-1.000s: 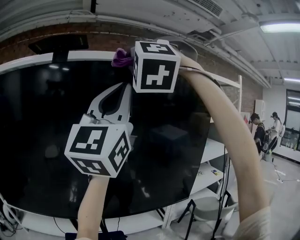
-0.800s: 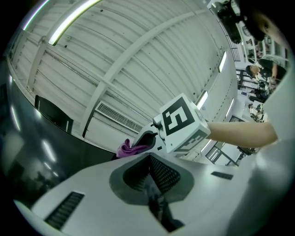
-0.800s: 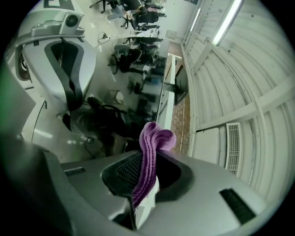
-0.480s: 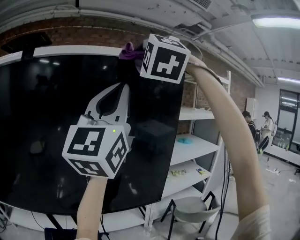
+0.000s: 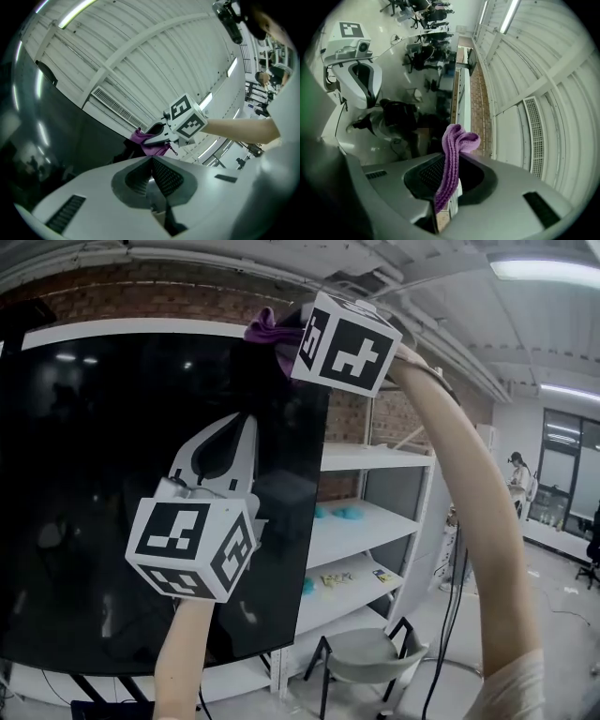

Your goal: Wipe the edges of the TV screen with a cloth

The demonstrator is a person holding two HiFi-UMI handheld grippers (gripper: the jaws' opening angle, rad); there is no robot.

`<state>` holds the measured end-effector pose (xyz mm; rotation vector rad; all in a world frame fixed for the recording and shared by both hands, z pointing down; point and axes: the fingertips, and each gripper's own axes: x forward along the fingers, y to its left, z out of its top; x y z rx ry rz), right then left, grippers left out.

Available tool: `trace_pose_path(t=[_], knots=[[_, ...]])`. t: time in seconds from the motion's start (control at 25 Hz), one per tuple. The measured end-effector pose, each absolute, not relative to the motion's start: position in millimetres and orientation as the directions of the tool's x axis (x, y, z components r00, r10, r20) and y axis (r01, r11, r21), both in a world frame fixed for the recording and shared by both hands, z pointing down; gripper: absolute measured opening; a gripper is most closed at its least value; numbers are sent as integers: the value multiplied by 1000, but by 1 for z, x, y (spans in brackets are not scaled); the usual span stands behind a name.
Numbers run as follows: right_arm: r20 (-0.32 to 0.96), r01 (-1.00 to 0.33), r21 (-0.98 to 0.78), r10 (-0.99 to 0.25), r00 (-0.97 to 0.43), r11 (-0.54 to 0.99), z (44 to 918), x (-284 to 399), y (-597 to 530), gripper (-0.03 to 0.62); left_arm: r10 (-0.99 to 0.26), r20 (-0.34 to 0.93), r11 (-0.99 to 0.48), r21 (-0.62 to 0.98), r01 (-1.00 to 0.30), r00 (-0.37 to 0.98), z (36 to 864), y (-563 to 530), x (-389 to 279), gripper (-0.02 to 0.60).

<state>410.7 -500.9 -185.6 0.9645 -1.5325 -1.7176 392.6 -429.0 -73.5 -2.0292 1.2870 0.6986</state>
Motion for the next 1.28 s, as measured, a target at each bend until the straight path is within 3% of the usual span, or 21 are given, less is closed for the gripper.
trace_pose_path(t=[0.4,0.96,1.28], knots=[[-114,-15,992,-846,-521,-124,-189,459,-525,61,-555,-750,-345,-187,-920,361,-75,-459,425,15],[-212,-271,962,-721,-660,-34,-195,499,-540,61,-544,-753,-277,-257,-926,372,-84,-469,464,15],[-213,-304,952,-758,-616,-21,-183,520,-565,61,-583,-716,-271,-273,-923,383,-71,-483,467,15]])
